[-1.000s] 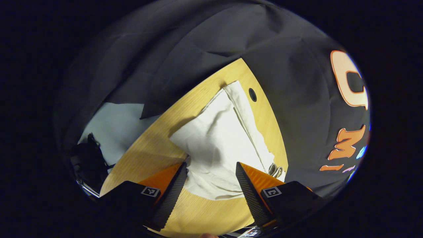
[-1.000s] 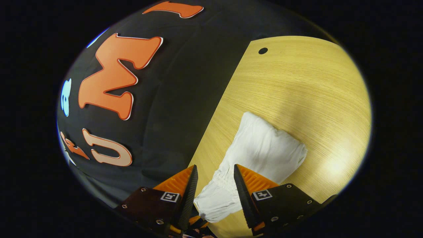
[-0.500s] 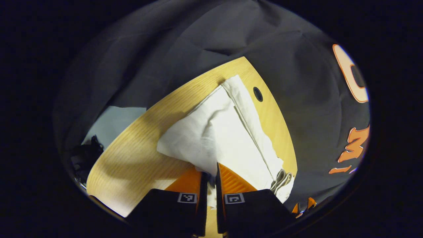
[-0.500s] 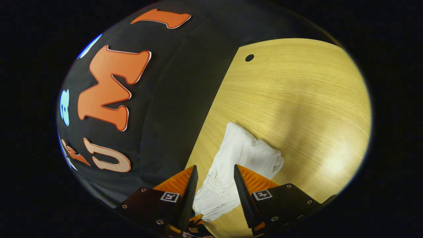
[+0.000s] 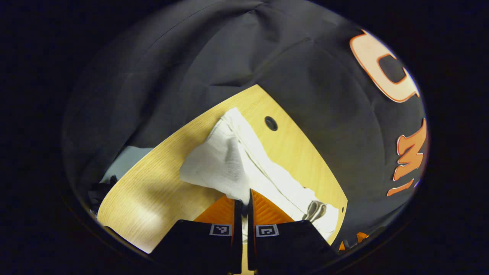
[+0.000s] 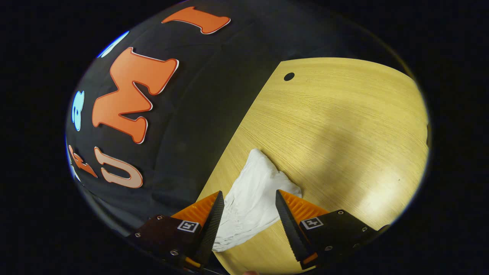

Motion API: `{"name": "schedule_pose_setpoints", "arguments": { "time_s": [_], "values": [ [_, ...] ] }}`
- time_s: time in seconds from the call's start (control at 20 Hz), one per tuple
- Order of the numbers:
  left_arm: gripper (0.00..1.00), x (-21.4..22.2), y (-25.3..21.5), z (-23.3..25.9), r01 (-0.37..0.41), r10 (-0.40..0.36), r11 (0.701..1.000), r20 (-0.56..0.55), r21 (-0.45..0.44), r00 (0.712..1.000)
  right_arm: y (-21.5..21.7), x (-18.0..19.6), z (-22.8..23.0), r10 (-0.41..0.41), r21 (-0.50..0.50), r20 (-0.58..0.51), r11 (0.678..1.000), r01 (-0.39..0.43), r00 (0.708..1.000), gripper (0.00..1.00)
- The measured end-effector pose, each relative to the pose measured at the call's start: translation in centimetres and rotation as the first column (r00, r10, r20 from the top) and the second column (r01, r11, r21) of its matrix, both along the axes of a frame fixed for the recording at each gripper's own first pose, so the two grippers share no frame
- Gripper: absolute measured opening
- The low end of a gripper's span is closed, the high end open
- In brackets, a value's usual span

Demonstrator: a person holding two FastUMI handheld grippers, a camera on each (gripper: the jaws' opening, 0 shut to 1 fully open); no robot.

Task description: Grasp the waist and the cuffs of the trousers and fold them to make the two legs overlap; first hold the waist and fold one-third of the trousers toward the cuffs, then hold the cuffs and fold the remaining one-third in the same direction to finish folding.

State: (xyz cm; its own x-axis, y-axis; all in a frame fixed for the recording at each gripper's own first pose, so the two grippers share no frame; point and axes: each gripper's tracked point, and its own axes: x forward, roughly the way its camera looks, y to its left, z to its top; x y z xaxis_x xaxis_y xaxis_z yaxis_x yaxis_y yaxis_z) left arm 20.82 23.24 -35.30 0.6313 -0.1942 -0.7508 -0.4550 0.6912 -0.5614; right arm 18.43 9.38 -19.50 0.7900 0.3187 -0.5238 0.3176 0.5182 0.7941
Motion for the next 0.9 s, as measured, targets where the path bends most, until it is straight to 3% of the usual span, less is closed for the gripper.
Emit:
{"name": "schedule_pose_setpoints", "arguments": {
  "time_s": [0.25,0.65,0.9],
  "values": [
    [0.09,1.8,-3.6,4.8,0.047,-0.049,0.999,0.075,0.026,0.996,-1.9,-1.0,-0.7,0.042,-0.053,-0.002,0.998,-0.042,0.999,0.94],
    [0.09,5.3,-13.4,11.1,0.161,-0.168,0.986,0.167,0.054,0.972,-5.4,-3.1,-1.2,0.096,-0.156,0.01,0.983,-0.093,0.995,0.96],
    [0.09,7.2,-20.7,13.5,0.247,-0.252,0.968,0.198,0.051,0.947,-7.8,-4.7,-1.5,0.085,-0.164,-0.003,0.983,-0.084,0.996,0.96]
  ]
}}
